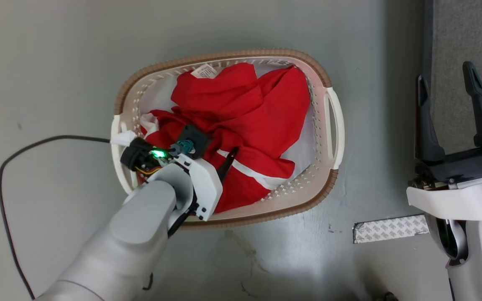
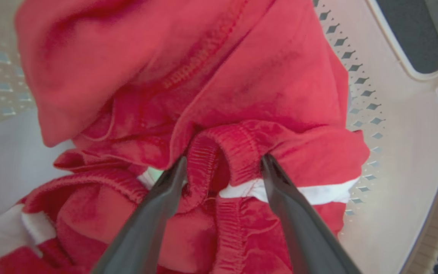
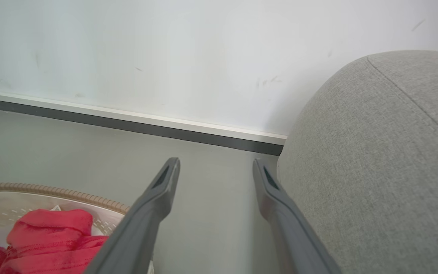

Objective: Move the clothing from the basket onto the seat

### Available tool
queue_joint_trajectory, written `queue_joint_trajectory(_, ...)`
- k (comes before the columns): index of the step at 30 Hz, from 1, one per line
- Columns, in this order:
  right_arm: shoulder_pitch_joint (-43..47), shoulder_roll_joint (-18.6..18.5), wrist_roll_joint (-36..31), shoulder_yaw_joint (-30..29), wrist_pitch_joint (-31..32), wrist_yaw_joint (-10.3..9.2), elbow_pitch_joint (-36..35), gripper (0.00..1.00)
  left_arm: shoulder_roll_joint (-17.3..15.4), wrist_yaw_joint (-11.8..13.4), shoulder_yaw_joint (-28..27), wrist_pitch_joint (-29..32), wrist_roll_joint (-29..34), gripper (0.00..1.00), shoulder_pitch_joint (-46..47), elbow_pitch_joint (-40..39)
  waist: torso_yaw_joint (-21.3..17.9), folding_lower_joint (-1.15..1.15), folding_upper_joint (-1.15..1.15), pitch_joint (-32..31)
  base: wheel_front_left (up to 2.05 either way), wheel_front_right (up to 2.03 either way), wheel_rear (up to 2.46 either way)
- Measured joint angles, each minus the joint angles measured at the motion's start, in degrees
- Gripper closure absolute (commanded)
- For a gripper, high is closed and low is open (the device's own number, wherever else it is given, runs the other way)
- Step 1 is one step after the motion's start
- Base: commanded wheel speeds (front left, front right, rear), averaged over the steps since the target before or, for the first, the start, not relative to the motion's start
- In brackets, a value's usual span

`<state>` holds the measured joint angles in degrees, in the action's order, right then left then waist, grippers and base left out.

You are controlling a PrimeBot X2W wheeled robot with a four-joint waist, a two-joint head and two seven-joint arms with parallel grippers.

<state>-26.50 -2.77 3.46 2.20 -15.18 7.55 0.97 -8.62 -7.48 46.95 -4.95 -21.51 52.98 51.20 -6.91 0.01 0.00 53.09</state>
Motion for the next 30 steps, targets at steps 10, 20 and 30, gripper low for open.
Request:
queue_joint_trajectory(10,-0.2,-0.01,0.11,0.01,0.0,0.0,-0.05,0.0,-0.69,0.01,7.04,-0.77,-8.15,0.0,1.5,-0.04,-1.07,0.0,0.0,0.74,0.0,0.0,0.0)
queue_joint_trajectory(20,-0.26,0.0,1.12,0.35,0.0,0.0,0.57,0.0,-0.49,0.01,15.71,-3.64,-13.24,1.0,1.85,-0.53,-1.77,-0.01,0.0,-0.22,0.0,0.0,0.0)
queue_joint_trajectory(30,1.32,0.0,1.23,-0.33,0.0,0.0,2.13,0.0,-0.77,0.0,18.0,-9.18,-22.84,1.0,0.28,-3.11,-1.13,-0.01,0.0,-6.66,0.0,0.0,0.0)
